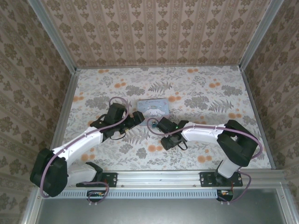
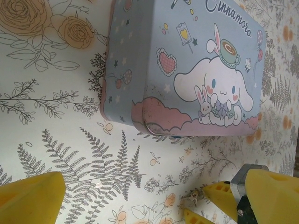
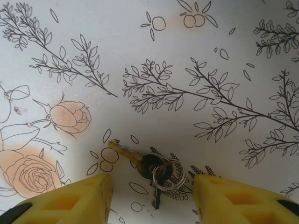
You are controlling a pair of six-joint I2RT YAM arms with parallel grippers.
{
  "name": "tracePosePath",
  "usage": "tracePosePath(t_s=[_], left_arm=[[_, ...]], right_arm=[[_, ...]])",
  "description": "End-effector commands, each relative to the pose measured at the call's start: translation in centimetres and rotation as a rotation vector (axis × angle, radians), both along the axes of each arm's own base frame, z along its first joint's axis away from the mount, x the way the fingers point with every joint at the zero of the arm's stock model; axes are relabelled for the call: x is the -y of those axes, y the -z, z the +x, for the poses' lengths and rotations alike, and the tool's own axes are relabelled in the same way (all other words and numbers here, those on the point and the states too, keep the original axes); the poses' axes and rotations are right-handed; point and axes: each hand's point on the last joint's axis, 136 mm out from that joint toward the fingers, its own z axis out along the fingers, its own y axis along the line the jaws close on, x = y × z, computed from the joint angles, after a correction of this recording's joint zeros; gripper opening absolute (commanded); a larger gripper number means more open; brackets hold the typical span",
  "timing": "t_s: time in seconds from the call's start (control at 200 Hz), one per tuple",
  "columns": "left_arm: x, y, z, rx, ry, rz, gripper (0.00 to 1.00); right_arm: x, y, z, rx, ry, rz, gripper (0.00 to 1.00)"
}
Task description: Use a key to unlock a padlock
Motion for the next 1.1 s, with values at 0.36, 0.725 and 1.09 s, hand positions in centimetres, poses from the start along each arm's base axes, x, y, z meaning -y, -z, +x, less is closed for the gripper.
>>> tracePosePath(t_s=[0.36,0.725,1.09], left_arm=[[1.1,-1.6,0.9,0.026,0.051,-0.037,1.0],[1.3,-1.6,0.6,0.02,0.069,-0.044,1.0],[1.5,-1.7,0.6,0.024,0.069,-0.059,1.0]], right_arm=[[-0.7,1.1,1.4,0.047,-0.018,-0.015,0.41],[-0.4,2.7,0.7,0.004,-0.004,0.005,0.15],[-0.6,2.0,0.7,-0.019,0.046,0.111,0.0]])
